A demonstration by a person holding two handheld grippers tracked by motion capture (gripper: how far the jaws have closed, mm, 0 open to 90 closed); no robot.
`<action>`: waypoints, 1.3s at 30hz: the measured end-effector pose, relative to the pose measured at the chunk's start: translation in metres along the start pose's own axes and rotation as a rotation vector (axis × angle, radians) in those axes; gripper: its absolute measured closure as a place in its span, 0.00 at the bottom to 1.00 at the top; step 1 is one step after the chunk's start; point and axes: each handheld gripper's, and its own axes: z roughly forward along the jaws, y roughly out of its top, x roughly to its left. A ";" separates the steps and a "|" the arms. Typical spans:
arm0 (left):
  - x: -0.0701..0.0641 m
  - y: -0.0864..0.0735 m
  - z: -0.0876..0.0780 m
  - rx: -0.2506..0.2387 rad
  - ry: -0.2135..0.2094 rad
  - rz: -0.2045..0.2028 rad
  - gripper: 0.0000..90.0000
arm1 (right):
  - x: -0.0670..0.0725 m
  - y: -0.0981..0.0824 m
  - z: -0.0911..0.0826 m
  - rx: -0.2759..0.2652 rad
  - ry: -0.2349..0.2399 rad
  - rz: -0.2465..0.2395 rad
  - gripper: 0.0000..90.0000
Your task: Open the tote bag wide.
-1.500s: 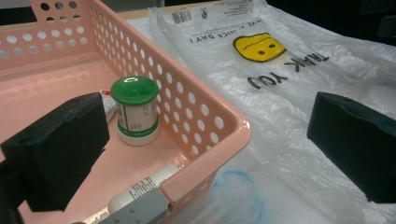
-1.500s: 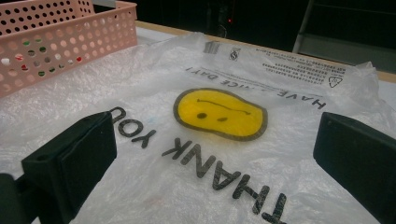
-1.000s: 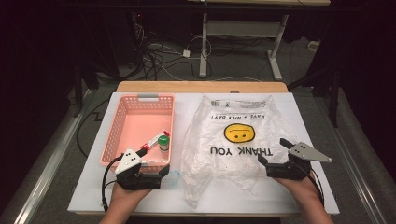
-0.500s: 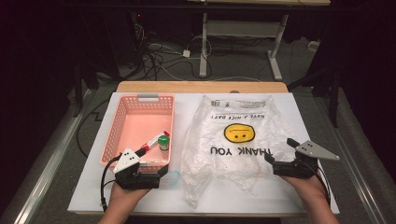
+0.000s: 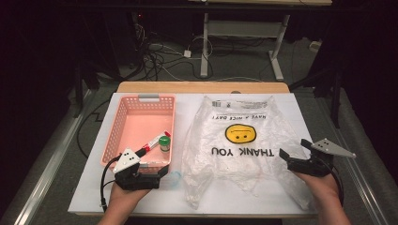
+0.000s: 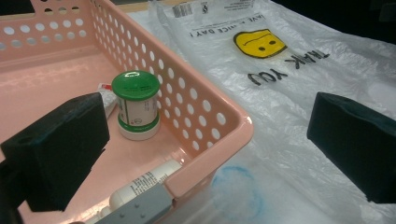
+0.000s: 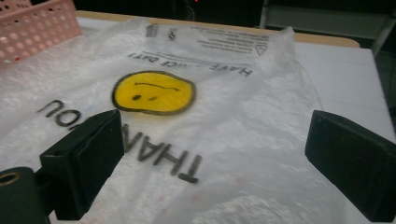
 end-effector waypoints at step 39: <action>-0.002 -0.001 0.002 0.015 -0.014 0.003 0.00 | -0.049 -0.031 0.018 0.287 -0.123 0.077 0.43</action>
